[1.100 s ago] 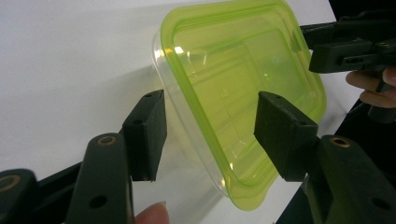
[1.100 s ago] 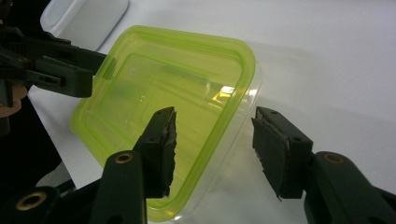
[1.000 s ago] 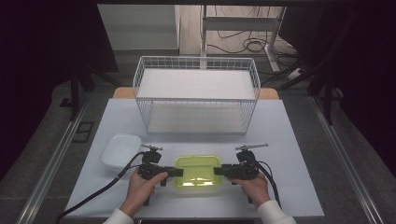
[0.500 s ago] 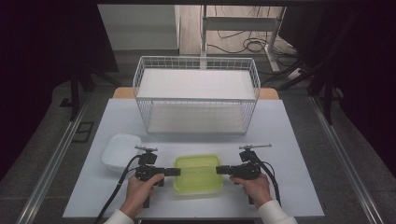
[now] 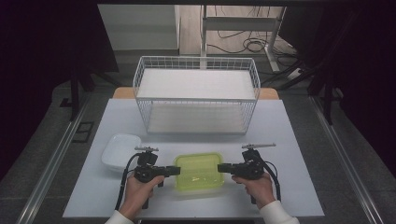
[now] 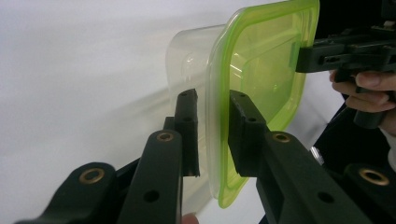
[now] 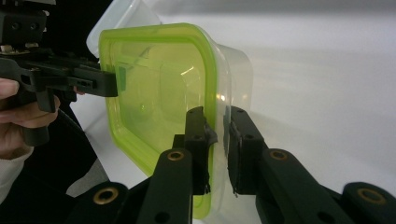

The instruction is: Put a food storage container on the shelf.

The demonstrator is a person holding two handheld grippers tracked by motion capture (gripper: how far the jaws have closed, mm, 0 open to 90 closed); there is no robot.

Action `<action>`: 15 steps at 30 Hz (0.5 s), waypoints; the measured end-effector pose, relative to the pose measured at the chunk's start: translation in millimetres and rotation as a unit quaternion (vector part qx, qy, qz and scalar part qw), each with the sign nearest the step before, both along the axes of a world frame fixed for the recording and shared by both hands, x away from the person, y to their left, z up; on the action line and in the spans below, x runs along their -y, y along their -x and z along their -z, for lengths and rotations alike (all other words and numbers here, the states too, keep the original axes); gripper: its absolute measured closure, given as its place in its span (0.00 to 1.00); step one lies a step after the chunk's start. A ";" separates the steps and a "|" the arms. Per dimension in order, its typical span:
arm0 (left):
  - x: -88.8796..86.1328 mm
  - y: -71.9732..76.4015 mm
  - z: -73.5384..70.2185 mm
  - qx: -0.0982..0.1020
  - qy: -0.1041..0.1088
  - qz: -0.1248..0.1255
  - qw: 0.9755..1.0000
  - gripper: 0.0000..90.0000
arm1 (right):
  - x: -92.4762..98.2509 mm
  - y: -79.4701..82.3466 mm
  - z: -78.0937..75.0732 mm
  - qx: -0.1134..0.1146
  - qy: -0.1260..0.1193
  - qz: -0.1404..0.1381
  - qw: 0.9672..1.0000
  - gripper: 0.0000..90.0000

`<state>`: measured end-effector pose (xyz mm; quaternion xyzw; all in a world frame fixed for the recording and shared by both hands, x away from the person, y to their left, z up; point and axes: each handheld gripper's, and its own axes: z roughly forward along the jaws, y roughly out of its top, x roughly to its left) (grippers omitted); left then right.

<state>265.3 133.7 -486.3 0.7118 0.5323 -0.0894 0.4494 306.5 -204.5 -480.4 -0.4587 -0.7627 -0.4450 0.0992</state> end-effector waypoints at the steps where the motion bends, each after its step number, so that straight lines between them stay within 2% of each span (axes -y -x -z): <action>1: -0.2 0.3 -1.4 0.002 -0.001 0.002 1.000 0.84 | 0.1 0.6 -1.4 0.003 0.000 -0.001 1.000 0.88; 5: -1.2 2.2 -8.2 0.012 -0.002 0.004 1.000 0.84 | -0.2 4.2 -8.3 0.019 0.002 -0.006 1.000 0.88; 6: -1.3 3.0 -11.1 0.017 -0.003 0.004 1.000 0.84 | -0.2 4.2 -8.3 0.019 0.002 -0.006 1.000 0.88; 7: -1.6 5.3 -17.8 0.026 -0.004 0.003 1.000 0.84 | -0.5 5.9 -12.3 0.029 0.000 -0.007 1.000 0.88; 10: -2.1 7.2 -23.8 0.037 -0.004 0.004 0.999 0.84 | -0.3 7.8 -16.6 0.036 -0.004 -0.008 0.999 0.88; 13: -1.5 9.7 -30.2 0.050 -0.012 0.004 0.999 0.85 | -0.6 11.0 -23.1 0.056 -0.006 -0.006 0.998 0.88; 15: -2.1 10.2 -32.0 0.052 -0.013 0.007 0.999 0.85 | -1.0 12.4 -26.6 0.063 -0.005 -0.008 0.998 0.88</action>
